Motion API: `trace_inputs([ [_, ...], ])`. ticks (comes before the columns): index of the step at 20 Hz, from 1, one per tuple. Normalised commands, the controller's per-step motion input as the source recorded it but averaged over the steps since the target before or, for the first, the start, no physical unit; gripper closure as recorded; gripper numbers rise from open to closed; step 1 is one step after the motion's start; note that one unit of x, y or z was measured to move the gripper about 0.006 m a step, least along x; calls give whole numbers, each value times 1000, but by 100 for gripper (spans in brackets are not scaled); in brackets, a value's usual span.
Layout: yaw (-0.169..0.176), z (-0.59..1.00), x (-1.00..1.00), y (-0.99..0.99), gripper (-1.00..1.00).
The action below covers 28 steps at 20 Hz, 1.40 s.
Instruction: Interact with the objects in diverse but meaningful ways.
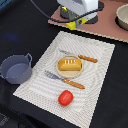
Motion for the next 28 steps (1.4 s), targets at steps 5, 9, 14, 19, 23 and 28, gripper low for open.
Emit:
trace_inputs([
  [5, 0, -434, 632, 233, 100],
  [9, 0, -483, 184, 270, 100],
  [14, 10, -303, -181, 373, 100],
  [19, 12, -390, 0, 264, 100],
  [23, 6, -366, 46, 244, 100],
  [28, 20, 592, 77, 224, -100],
])
